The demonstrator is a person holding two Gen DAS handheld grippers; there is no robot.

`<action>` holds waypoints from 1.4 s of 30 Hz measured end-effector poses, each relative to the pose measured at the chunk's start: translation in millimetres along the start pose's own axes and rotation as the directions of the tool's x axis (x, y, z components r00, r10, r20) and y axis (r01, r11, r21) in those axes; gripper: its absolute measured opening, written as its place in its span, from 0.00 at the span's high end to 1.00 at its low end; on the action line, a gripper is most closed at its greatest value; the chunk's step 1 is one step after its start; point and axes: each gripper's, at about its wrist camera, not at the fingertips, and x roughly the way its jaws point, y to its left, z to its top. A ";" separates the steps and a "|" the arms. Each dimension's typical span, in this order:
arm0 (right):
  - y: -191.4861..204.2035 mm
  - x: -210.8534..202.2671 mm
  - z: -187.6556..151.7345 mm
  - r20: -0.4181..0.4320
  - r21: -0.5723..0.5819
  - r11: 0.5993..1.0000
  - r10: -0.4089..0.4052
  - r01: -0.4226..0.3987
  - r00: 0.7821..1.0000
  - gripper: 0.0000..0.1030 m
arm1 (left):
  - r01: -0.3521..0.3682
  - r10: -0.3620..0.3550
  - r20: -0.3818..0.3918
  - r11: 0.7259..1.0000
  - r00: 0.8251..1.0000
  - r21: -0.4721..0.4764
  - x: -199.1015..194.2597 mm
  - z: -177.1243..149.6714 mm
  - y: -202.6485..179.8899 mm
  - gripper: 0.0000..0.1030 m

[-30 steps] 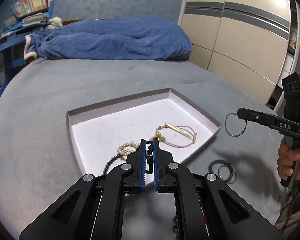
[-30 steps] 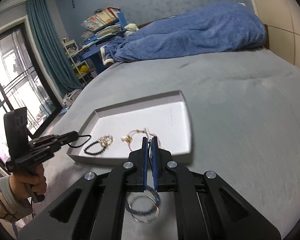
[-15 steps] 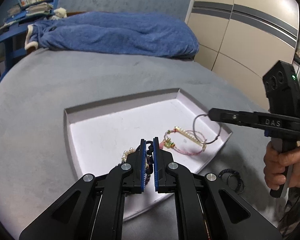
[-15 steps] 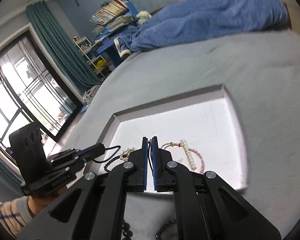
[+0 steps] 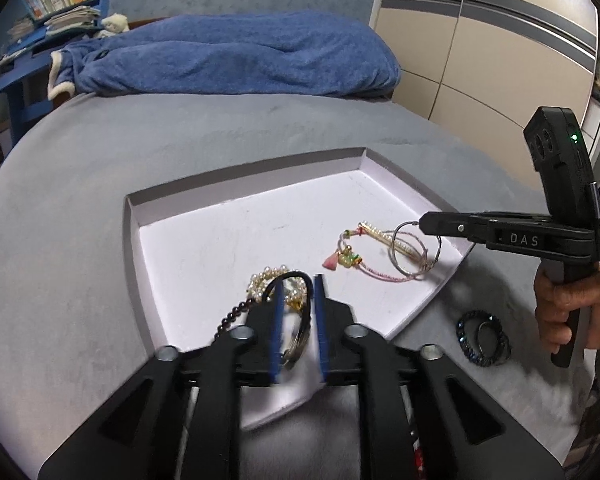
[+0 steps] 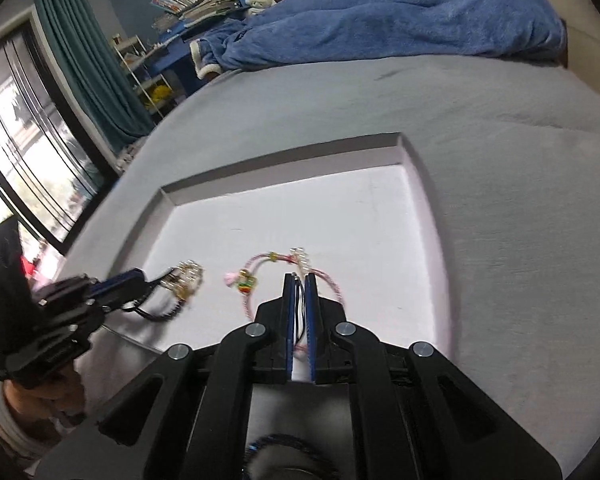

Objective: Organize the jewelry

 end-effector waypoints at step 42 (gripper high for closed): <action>11.6 -69.8 -116.6 0.017 -0.099 0.992 -0.078 0.079 0.997 0.28 | -0.022 0.022 0.086 1.000 0.996 -0.003 -86.1 -85.4 -21.8 0.17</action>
